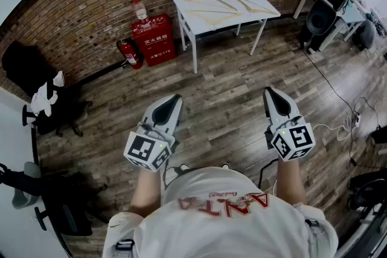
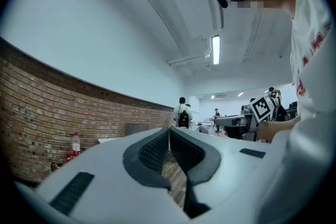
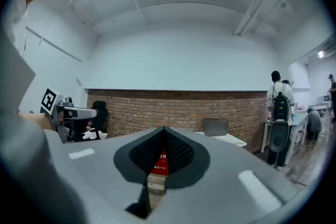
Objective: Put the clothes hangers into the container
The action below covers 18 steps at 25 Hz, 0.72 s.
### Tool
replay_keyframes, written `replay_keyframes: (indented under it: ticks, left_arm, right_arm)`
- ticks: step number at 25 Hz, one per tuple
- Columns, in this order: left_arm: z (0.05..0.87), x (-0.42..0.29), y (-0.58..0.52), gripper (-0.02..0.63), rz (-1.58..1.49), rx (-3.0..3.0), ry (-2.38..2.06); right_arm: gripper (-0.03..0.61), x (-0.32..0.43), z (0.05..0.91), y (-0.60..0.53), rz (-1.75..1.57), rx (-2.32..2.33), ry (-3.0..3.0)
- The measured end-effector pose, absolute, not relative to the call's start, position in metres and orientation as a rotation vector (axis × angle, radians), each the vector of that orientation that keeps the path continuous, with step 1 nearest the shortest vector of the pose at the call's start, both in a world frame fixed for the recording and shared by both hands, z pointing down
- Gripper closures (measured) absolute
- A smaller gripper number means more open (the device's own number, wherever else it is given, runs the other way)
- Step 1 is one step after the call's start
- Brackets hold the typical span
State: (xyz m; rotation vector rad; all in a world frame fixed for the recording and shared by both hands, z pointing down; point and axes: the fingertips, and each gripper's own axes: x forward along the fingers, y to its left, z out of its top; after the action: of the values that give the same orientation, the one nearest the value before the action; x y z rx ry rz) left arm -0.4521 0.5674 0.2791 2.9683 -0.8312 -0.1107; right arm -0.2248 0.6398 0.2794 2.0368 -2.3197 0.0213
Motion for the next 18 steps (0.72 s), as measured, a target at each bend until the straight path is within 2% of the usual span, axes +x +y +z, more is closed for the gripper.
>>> replay_keyframes:
  ticks: [18]
  left_arm:
    - [0.29, -0.461, 0.564, 0.597, -0.079, 2.973, -0.804]
  right_arm:
    - [0.577, -0.236, 0.281, 0.634, 0.043, 2.068, -2.32]
